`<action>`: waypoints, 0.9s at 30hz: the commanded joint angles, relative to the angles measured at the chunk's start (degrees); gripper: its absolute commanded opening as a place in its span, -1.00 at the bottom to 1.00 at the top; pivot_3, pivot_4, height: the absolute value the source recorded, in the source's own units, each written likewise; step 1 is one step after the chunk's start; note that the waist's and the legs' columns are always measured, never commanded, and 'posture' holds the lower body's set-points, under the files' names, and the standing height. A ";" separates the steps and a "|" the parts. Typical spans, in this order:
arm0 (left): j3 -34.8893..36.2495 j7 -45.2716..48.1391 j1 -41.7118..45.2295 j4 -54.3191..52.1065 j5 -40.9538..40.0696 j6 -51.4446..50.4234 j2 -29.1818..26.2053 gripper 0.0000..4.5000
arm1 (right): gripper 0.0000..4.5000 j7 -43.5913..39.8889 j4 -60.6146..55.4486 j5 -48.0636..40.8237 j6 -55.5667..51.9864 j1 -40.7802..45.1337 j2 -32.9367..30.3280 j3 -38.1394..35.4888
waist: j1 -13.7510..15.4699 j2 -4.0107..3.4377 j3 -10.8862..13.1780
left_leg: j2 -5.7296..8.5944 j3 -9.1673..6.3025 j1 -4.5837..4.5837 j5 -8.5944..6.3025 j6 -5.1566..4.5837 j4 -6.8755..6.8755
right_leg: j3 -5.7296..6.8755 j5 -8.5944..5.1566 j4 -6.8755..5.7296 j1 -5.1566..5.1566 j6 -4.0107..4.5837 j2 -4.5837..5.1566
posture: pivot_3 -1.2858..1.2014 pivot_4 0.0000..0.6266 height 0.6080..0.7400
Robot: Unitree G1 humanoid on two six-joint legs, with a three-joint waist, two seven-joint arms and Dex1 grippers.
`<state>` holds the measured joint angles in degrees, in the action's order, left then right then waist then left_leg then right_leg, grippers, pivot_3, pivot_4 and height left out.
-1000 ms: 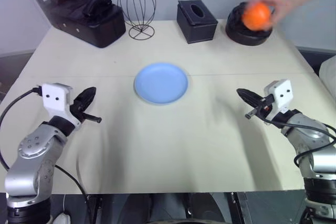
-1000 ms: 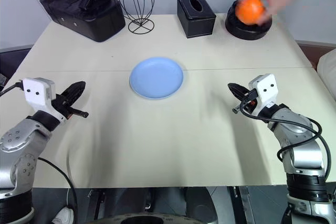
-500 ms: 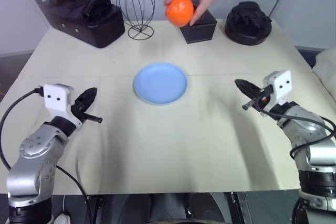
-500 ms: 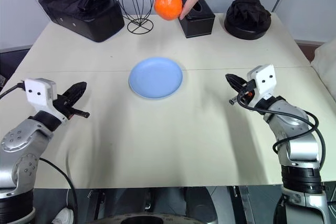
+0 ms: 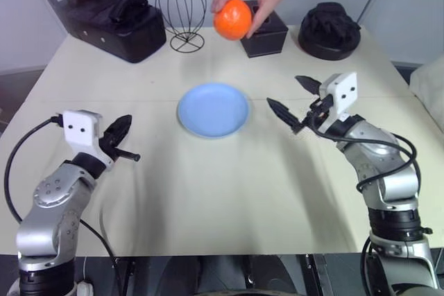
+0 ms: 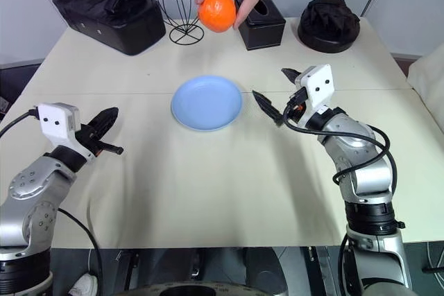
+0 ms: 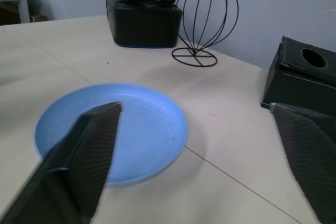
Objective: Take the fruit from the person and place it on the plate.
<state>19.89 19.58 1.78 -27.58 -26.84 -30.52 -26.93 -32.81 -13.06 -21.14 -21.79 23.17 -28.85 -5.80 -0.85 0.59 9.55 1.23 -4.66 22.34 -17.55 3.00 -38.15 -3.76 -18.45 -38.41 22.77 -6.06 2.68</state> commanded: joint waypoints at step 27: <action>-0.37 0.83 8.82 -8.75 -9.48 -0.35 0.22 -1.00 | 0.98 10.02 21.27 6.51 4.54 28.00 15.21 4.00 | -1.13 0.01 0.00 | 0.01 0.05 0.11 0.20 0.36 0.03 | -0.03 0.01 -0.11 0.24 0.02 0.00 | 0.03 -0.52 1.00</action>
<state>18.80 20.74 9.86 -34.19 -34.54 -30.68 -26.58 -22.90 9.34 -14.38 -18.47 48.98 -13.98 -0.67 -1.98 0.60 9.55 1.24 -4.61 22.45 -17.35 3.36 -38.12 -3.79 -18.44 -38.53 23.01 -6.04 2.68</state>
